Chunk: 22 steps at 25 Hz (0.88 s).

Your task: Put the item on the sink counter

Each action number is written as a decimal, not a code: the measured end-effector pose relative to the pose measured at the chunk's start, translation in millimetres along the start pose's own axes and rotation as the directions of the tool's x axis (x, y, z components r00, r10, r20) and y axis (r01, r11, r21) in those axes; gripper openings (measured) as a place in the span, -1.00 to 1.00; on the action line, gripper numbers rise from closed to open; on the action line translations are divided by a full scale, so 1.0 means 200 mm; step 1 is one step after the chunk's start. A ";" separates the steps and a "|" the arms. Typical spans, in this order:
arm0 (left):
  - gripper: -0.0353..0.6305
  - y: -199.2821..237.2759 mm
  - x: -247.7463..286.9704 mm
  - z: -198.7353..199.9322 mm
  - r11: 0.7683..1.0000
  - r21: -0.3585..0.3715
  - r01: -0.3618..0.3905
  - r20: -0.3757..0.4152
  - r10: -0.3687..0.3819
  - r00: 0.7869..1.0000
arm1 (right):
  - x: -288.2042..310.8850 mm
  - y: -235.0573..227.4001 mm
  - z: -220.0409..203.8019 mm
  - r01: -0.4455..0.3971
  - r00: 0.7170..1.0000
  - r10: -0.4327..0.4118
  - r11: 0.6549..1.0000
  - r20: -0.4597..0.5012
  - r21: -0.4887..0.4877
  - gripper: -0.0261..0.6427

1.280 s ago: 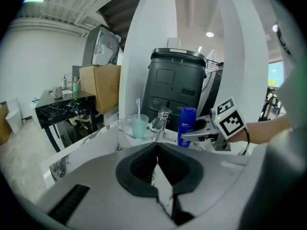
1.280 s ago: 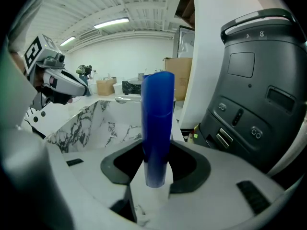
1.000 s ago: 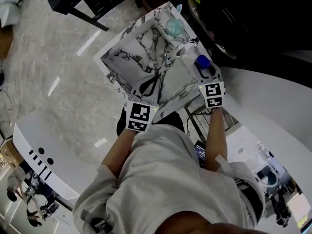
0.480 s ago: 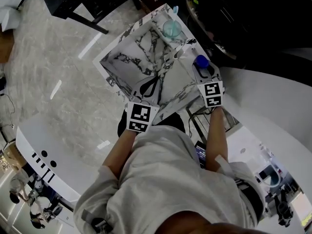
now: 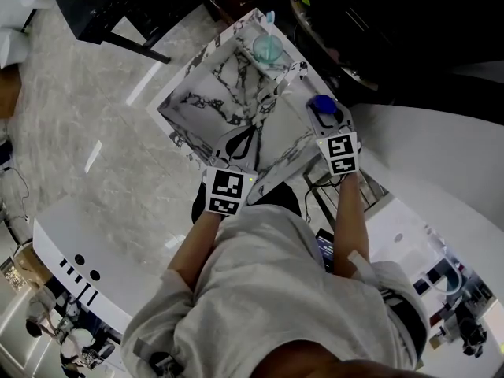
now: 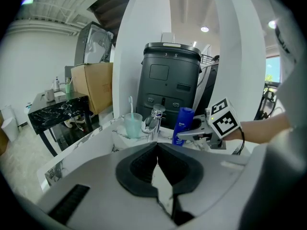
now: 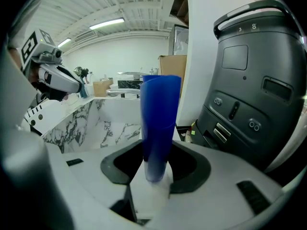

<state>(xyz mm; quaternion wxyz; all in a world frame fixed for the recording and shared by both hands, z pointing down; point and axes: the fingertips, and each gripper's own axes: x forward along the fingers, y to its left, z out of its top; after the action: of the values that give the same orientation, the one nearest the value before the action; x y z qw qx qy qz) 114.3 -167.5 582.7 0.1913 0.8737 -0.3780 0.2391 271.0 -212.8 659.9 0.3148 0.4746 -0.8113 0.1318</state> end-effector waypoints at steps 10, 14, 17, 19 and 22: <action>-0.86 -0.01 0.00 0.00 1.000 0.012 0.010 -0.007 -0.010 1.000 | -0.01 0.00 -0.01 0.011 1.000 -0.011 1.000 0.009 0.014 -0.44; -0.86 -0.02 0.00 -0.01 1.000 0.016 0.015 -0.009 -0.015 1.000 | -0.01 0.00 -0.01 0.013 1.000 -0.013 1.000 0.011 0.026 -0.44; -0.86 -0.03 0.00 0.00 1.000 0.018 0.018 -0.007 -0.018 1.000 | -0.02 -0.01 -0.02 0.015 1.000 -0.015 1.000 0.008 0.027 -0.44; -0.86 -0.04 0.00 -0.01 1.000 0.018 0.021 -0.009 -0.020 1.000 | -0.02 -0.01 -0.02 0.017 1.000 -0.018 0.999 0.010 0.030 -0.44; -0.86 -0.05 0.00 -0.01 0.999 0.024 0.025 -0.011 -0.025 1.000 | -0.02 0.00 -0.02 0.020 1.000 -0.021 0.999 0.016 0.041 -0.44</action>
<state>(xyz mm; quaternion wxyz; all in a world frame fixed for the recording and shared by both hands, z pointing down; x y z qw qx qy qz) 121.1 -159.7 582.5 0.1856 0.8794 -0.3629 0.2461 274.2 -207.4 660.1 0.2996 0.4903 -0.8061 0.1413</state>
